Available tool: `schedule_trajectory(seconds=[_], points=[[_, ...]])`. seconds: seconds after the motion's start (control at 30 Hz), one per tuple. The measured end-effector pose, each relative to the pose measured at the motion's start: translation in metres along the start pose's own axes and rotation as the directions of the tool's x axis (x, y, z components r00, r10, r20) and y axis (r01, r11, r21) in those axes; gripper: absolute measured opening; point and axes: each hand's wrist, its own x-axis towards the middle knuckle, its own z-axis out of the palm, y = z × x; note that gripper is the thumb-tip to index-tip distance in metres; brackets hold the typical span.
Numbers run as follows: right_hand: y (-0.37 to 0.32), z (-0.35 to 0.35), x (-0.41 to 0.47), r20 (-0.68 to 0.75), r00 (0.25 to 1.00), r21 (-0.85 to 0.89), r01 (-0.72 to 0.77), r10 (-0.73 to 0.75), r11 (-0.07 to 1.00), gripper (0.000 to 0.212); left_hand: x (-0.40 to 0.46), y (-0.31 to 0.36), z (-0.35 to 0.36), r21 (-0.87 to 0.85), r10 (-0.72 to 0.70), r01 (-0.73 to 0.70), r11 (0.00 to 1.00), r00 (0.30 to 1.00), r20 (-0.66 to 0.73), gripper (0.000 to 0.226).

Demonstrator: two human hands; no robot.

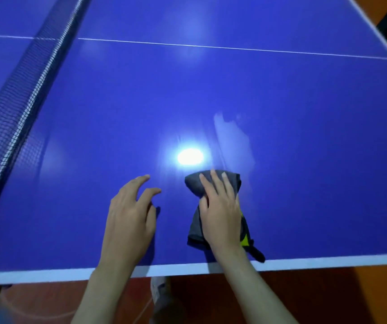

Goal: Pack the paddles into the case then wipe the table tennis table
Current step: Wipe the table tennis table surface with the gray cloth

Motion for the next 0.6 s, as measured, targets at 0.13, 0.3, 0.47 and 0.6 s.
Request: schedule_trajectory(seconds=[0.13,0.3,0.47,0.6], points=[[0.007,-0.012,-0.064,0.045,0.999,-0.063,-0.007,0.01,0.998,0.063,-0.016,0.021,-0.004,-0.026,-0.006,0.005,1.0,1.0,-0.022,0.033],[0.01,-0.008,-0.045,0.036,0.999,-0.067,0.014,-0.012,0.998,0.065,-0.014,0.027,0.001,-0.02,0.008,-0.008,1.0,1.0,-0.023,0.034],[0.013,0.005,0.048,-0.005,0.999,-0.044,0.033,-0.033,0.998,0.055,0.012,0.021,0.009,-0.032,0.027,-0.028,0.999,0.999,-0.029,0.033],[0.015,0.019,0.138,-0.049,0.999,-0.025,0.013,-0.015,1.0,0.05,0.04,0.015,0.017,-0.082,0.032,-0.036,0.996,0.998,-0.048,0.039]])
